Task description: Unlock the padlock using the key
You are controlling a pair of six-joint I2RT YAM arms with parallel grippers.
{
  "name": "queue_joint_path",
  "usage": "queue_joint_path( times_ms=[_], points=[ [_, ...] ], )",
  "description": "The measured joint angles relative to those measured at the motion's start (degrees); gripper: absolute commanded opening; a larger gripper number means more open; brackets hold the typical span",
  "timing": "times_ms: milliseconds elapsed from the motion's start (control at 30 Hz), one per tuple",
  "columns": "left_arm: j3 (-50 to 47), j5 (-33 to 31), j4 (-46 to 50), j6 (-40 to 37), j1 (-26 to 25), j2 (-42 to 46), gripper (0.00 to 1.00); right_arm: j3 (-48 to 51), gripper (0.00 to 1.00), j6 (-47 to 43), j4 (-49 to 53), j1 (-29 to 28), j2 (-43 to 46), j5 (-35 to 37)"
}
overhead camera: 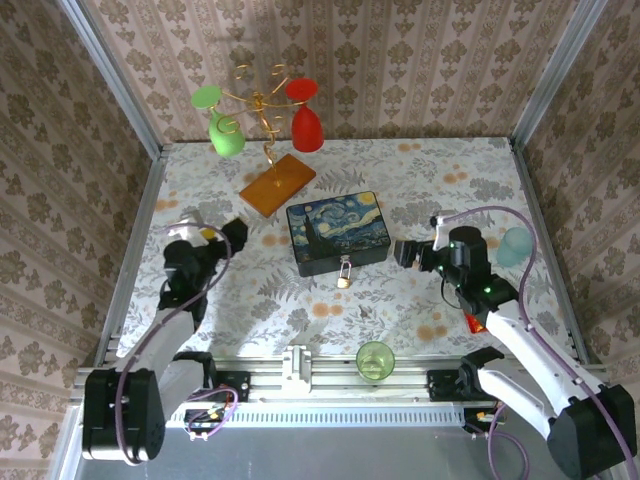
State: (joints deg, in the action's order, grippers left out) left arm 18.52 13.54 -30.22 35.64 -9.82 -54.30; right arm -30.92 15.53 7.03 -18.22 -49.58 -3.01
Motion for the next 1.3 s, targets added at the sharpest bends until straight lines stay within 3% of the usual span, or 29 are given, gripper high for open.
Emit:
queue_joint_path(
  times_ms=[200, 467, 733, 800, 1033, 1300],
  points=[
    [6.84, -7.1, 15.58, 0.22, -21.79, 0.74, 1.0, 0.5, 0.77, 3.89, 7.21, -8.17, -2.32, -0.22],
    [8.44, -12.39, 21.7, 0.83, -34.14, -3.19, 1.0, -0.52, 0.62, 9.16, 11.3, -22.05, -15.1, 3.15],
    [5.46, -12.5, 20.39, 2.19, -35.39, -3.17, 1.0, -7.63, 0.52, 12.26, 14.14, -29.94, -26.03, 7.61],
    [4.17, -12.48, 20.72, 2.34, -35.54, -2.95, 1.0, -8.35, 0.46, 13.2, 13.92, -30.77, -27.87, 7.8],
    [2.97, -12.59, 21.7, 2.34, -35.58, 0.76, 1.0, -11.15, 0.46, 16.13, 14.69, -32.39, -34.58, 9.55],
    [0.0, -13.86, 22.27, 3.06, -35.58, 4.76, 1.0, -11.76, 0.41, 17.97, 15.54, -33.7, -35.71, 10.16]
  ],
)
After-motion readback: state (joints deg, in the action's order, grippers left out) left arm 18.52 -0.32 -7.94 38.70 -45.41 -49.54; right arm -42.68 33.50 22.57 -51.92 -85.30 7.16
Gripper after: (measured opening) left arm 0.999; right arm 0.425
